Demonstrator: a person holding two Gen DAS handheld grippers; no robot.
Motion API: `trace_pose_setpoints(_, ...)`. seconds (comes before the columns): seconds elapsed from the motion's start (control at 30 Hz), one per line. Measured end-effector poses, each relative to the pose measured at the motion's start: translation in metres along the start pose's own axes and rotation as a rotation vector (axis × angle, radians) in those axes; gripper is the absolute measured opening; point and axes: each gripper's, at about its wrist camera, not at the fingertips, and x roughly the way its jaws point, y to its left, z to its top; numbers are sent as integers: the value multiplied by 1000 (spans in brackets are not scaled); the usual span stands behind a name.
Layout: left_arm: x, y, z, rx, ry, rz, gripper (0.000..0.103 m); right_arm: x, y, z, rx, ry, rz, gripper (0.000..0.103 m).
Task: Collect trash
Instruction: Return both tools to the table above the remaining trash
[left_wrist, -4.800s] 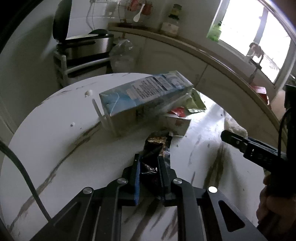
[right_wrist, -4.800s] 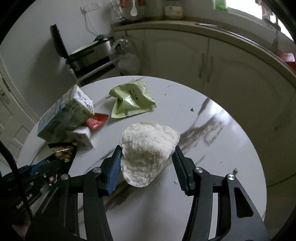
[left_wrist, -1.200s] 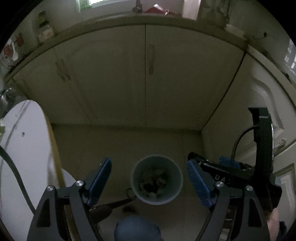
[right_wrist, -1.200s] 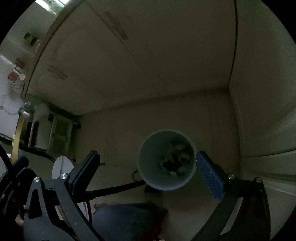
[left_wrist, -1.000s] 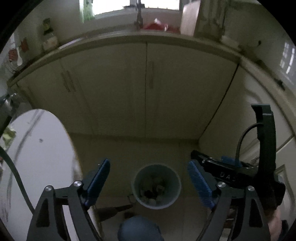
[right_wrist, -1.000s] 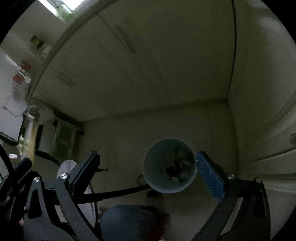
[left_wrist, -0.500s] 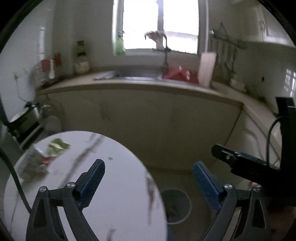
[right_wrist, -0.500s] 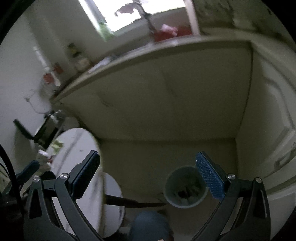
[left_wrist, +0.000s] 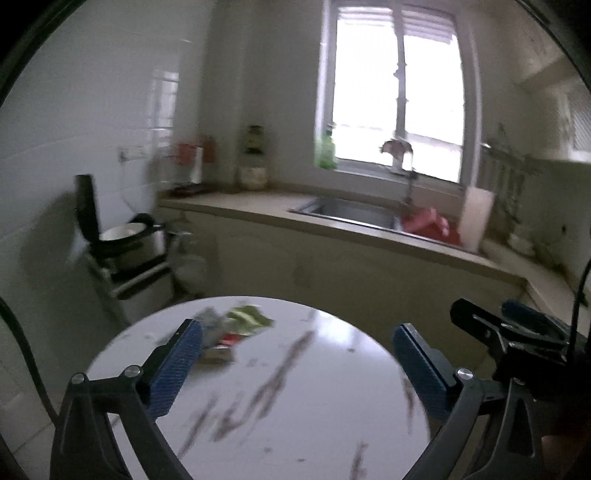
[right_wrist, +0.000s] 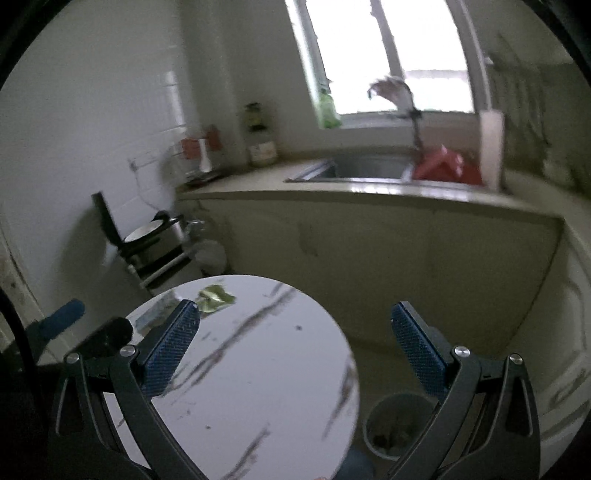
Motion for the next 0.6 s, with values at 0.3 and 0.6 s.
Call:
trace_pose_setpoints(0.3, -50, 53, -26, -91, -20, 136, 102, 8, 83, -5, -117, -17, 72, 103)
trace_pose_setpoints(0.6, -51, 81, -39, -160, 20, 194, 102, 36, 114, -15, -160, 33, 111, 103)
